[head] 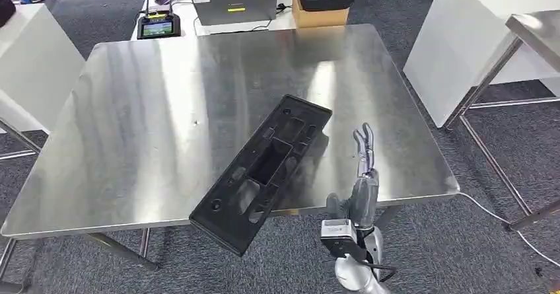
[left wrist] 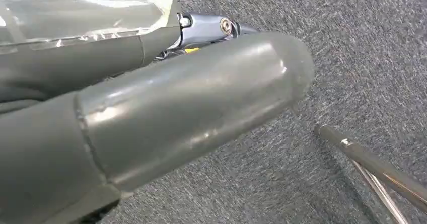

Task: Take the parts from the cabinet and place them on the table.

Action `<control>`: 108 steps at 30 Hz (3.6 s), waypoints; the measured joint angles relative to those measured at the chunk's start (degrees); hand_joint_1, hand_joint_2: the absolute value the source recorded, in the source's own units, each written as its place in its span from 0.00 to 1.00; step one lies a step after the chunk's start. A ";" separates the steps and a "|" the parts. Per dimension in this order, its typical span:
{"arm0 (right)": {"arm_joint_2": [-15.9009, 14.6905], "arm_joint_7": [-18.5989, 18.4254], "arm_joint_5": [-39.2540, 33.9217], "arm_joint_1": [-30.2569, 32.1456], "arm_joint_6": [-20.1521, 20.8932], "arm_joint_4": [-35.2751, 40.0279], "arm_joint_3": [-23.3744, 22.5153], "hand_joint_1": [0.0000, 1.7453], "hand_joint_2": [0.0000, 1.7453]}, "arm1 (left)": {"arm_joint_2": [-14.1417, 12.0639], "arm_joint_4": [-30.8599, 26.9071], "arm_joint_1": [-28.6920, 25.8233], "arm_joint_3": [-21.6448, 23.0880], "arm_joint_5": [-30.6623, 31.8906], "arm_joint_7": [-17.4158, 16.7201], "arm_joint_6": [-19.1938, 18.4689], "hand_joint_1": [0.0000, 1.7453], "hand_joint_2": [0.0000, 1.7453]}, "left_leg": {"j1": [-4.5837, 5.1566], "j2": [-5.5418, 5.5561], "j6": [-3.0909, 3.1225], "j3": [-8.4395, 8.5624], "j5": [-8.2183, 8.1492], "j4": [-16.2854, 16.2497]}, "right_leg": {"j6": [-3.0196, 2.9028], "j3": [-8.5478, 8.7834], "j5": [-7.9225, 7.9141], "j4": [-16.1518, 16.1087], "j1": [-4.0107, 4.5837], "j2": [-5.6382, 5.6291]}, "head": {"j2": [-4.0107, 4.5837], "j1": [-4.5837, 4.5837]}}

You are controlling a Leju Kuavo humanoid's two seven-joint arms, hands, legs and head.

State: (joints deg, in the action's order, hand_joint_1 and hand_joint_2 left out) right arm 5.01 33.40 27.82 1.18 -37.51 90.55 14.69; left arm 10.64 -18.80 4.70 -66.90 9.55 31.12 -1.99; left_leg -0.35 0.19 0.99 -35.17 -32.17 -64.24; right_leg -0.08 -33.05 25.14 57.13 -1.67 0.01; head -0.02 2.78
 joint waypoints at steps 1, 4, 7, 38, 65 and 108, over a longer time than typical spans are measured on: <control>0.00 0.00 0.00 0.04 0.09 0.00 0.09 0.00 0.00 | 0.02 -0.15 0.00 -0.04 0.00 -0.02 0.00 0.00 0.00 | -0.20 0.00 -0.39 -1.85 -2.75 -4.81 | -0.24 -0.54 -0.32 0.05 0.11 0.05 | 0.00 0.00; 0.00 -0.09 0.00 0.41 0.15 0.00 0.09 0.00 0.00 | 0.09 -0.15 -0.03 -0.28 -0.02 -0.04 0.00 0.00 0.00 | -0.45 -0.02 -0.71 -2.13 -4.16 -9.11 | -0.08 -2.12 -1.52 0.09 0.29 0.13 | 0.00 0.00; 0.04 -0.11 0.57 0.26 0.61 0.02 0.15 0.00 0.00 | 0.22 -0.48 0.02 -0.68 -0.26 -0.13 0.00 0.00 0.00 | -0.45 0.01 -0.03 8.32 1.22 6.57 | 0.51 -2.98 -2.69 0.08 0.28 0.00 | 0.00 0.00; 1.25 -2.30 -0.22 -0.71 3.46 -6.45 4.90 0.00 0.00 | 1.71 -2.19 -0.09 -2.25 3.61 -2.78 1.66 0.00 0.00 | -1.51 -0.18 -1.84 7.23 3.03 3.72 | 0.91 -1.08 -1.59 -0.48 0.06 0.37 | 0.00 0.07; 2.32 -55.15 8.58 -11.10 21.72 -76.24 6.56 0.00 0.00 | 4.04 5.38 0.76 -5.28 12.20 -33.53 33.74 0.00 0.00 | -0.73 -0.26 -1.18 -4.64 -0.23 -10.88 | -0.48 2.05 -0.30 -2.49 0.74 1.08 | 0.00 0.04; 0.55 -60.32 14.69 -7.44 21.62 -79.80 14.49 0.00 0.00 | 3.87 6.82 0.36 11.93 28.65 -47.28 34.82 0.00 0.00 | -0.48 -0.63 2.42 3.59 5.30 7.51 | 1.40 -5.34 8.61 12.03 0.81 0.51 | 0.00 0.46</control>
State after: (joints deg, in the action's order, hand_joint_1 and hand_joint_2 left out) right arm 5.55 -26.93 42.51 -6.26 -15.89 10.75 29.18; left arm 14.51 -11.98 5.06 -54.97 38.21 -16.15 32.83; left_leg -0.82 -0.44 3.41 -31.58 -26.86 -56.74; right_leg 1.31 -38.38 33.74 69.16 -0.86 0.52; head -0.02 3.23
